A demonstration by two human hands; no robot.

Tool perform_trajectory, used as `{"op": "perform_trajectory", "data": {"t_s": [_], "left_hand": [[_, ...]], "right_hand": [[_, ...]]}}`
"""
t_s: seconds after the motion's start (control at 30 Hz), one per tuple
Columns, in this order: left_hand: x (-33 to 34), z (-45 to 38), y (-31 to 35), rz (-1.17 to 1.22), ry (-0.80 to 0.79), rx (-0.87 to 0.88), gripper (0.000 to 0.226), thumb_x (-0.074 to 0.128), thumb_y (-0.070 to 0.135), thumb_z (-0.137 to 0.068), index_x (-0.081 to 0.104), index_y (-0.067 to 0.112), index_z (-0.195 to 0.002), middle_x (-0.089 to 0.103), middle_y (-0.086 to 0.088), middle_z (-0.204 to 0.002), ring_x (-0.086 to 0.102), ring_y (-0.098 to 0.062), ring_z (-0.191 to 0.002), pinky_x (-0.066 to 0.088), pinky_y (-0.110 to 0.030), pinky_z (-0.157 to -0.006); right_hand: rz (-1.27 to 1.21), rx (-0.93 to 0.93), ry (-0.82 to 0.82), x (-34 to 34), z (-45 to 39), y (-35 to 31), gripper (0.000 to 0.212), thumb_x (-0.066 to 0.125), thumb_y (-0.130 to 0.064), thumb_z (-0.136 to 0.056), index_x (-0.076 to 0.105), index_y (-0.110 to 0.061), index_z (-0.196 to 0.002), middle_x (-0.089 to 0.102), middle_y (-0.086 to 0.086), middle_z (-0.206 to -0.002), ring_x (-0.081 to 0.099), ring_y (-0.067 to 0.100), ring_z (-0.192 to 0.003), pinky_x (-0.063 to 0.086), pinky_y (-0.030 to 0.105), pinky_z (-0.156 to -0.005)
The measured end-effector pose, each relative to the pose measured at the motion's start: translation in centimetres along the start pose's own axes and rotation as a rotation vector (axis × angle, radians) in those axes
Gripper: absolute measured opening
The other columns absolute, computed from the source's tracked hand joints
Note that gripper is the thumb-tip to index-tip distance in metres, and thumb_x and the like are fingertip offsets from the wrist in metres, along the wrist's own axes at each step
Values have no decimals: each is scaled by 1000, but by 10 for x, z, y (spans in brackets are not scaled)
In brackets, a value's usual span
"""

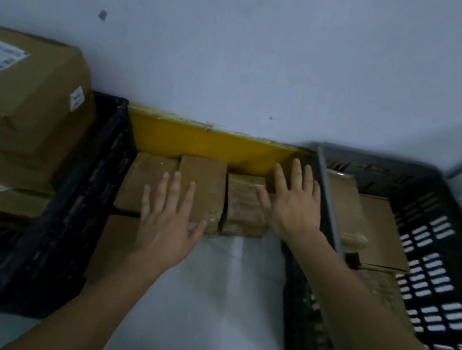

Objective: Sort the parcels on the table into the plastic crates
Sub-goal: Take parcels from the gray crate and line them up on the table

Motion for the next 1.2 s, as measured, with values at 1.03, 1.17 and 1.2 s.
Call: {"op": "perform_trajectory", "data": {"t_s": [1.03, 1.17, 1.2], "left_hand": [[-21, 46, 313, 178, -126, 76, 79, 25, 72, -102, 23, 29, -169, 0, 3, -180, -7, -24, -164, 15, -52, -132], [-20, 46, 313, 173, -118, 65, 74, 28, 67, -104, 24, 29, -168, 1, 4, -180, -4, -25, -164, 17, -54, -132], [-20, 46, 313, 172, -117, 63, 74, 28, 66, -104, 25, 29, -168, 1, 3, -180, -4, -25, -164, 17, -54, -131]], "right_hand": [[2, -406, -524, 93, 94, 234, 96, 65, -66, -95, 24, -19, -168, 44, 13, -163, 46, 35, -142, 45, 44, -116], [-112, -381, -462, 86, 81, 244, 60, 65, -66, -91, 63, -27, -137, 56, 7, -136, 53, 28, -124, 51, 42, -103], [-199, -373, -455, 81, 79, 246, 49, 67, -63, -92, 63, -30, -129, 57, 5, -130, 55, 27, -121, 51, 40, -100]]}}
Point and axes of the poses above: each hand's wrist, its own z-axis away from the middle knuckle, its own x-axis out of the palm, y = z × x, the point moved 6 cm from there along -z, towards the middle knuckle
